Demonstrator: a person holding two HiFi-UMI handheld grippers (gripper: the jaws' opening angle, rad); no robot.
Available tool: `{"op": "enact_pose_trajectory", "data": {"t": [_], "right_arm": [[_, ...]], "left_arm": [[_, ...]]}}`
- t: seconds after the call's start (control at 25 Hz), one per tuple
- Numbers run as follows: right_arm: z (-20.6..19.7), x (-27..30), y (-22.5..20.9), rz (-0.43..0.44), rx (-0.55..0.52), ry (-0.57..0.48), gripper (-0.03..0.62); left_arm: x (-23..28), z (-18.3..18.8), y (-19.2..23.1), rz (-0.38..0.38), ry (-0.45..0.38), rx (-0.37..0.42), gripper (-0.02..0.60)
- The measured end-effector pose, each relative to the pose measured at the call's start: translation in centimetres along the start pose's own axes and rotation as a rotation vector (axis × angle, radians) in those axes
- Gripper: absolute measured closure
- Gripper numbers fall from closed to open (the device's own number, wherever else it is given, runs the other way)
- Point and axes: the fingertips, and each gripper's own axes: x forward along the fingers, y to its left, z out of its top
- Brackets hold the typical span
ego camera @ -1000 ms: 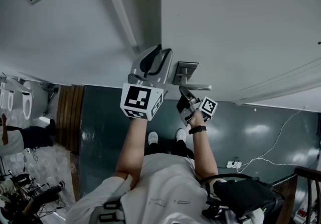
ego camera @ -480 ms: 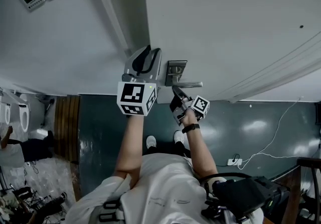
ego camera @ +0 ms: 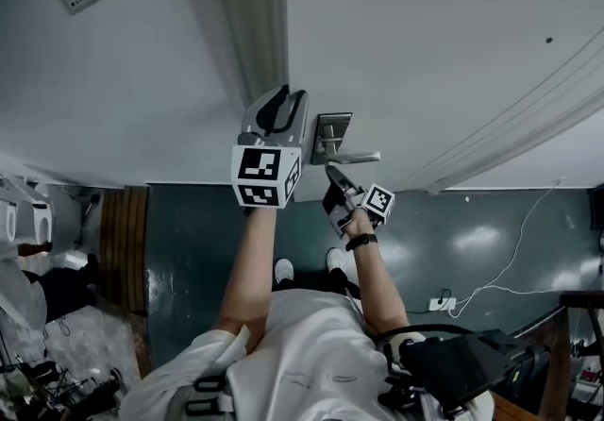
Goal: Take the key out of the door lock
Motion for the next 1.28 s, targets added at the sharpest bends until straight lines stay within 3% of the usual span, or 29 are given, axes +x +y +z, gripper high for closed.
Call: {"op": "enact_pose_trajectory", "data": {"t": [0.16,0.32,0.4,0.52,0.8,1.04,1.28], "right_arm": [[-1.9,-4.1,-0.9,-0.013,-0.054,0.039,0.566],[-2.5,-8.4,-1.8,-0.049,-0.053,-0.015,0.566],[-2.4,-9.9,-0.7,-0.066,-0.111,-0.027,0.566],[-2.2,-11.3,3.0,-0.066,-0.261,-0.022,0.566],[0.0,-13.1,15.4,0.006,-0.677,-0.063,0.565],[-1.3,-16.5,24.6,0.159,-0.944,-0.054,0.565],[-0.5,-23.8,27.4,0.073,-1.191,-0.06,0.565]], "left_arm": [[0.0,0.1,0.1,-0.007,-0.01,-0.012,0.471],[0.4,0.0,0.3,-0.025,-0.029,-0.026,0.48],[0.1,-0.1,0.6,-0.029,-0.031,-0.033,0.507],[-0.8,-0.7,1.2,-0.009,-0.029,-0.044,0.581],[-5.2,-5.4,-3.4,-0.051,0.063,-0.066,0.581],[-9.8,-3.0,-9.9,-0.052,-0.015,-0.071,0.581],[-13.8,-2.1,-18.8,0.028,-0.061,-0.056,0.581]]}}
